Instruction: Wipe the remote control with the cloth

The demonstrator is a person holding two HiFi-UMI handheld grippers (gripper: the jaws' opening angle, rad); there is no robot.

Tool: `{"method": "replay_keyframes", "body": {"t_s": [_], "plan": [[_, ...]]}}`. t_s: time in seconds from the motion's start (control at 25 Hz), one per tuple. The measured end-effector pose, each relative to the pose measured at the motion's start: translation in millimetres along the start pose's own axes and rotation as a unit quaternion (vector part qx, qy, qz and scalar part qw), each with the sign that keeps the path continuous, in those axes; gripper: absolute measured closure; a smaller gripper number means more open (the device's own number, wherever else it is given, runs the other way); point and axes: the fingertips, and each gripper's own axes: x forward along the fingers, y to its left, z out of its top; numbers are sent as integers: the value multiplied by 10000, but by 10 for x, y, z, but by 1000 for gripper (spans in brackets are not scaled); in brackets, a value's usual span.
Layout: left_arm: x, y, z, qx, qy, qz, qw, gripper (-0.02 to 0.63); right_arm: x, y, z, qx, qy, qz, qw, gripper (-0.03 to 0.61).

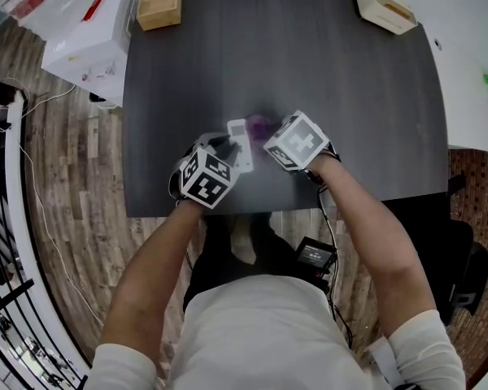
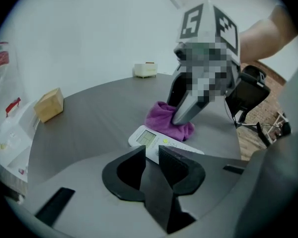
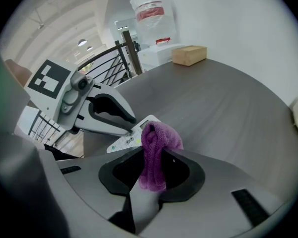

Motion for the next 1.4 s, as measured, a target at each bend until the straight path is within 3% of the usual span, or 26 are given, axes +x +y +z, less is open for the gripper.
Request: {"method": "replay_keyframes", "body": {"t_s": [0.44, 0.64, 0.88, 1.0, 1.08, 1.12, 1.16, 1.24, 1.32, 1.4], "plan": [[-9, 10, -36, -166, -24, 152, 9997, 549, -138, 669, -521, 256, 40, 596, 9979, 471], [-3, 6, -45, -23, 46, 75, 10000, 549, -256, 1102, -729, 52, 24, 1151, 9933, 471], [-35, -37, -1, 535, 101, -208, 9983, 549, -379, 1142, -791, 255, -283, 1135, 9928, 471], [-159, -95, 151, 1314, -119, -638, 9892, 549, -438, 1088, -847, 373, -371, 1031, 9933, 471], [-230, -121, 224, 2284, -76, -988, 9685, 548, -474, 1059, -876, 402, -402, 974, 9936, 471], [-243, -122, 231, 2883, 52, -1128, 9508, 541, -490, 1044, -885, 422, -419, 948, 9937, 471], [-236, -117, 219, 3516, 239, -1247, 9275, 519, -506, 1030, -890, 448, -438, 922, 9938, 471], [-175, -115, 144, 4731, 708, -1477, 8657, 445, -540, 1009, -901, 511, -481, 875, 9937, 471], [-91, -143, 31, 5731, 1164, -1738, 7924, 382, -567, 1007, -923, 570, -518, 841, 9935, 471], [-9, -200, -49, 6463, 1462, -1961, 7228, 349, -582, 1012, -966, 625, -531, 817, 9933, 471]]}}
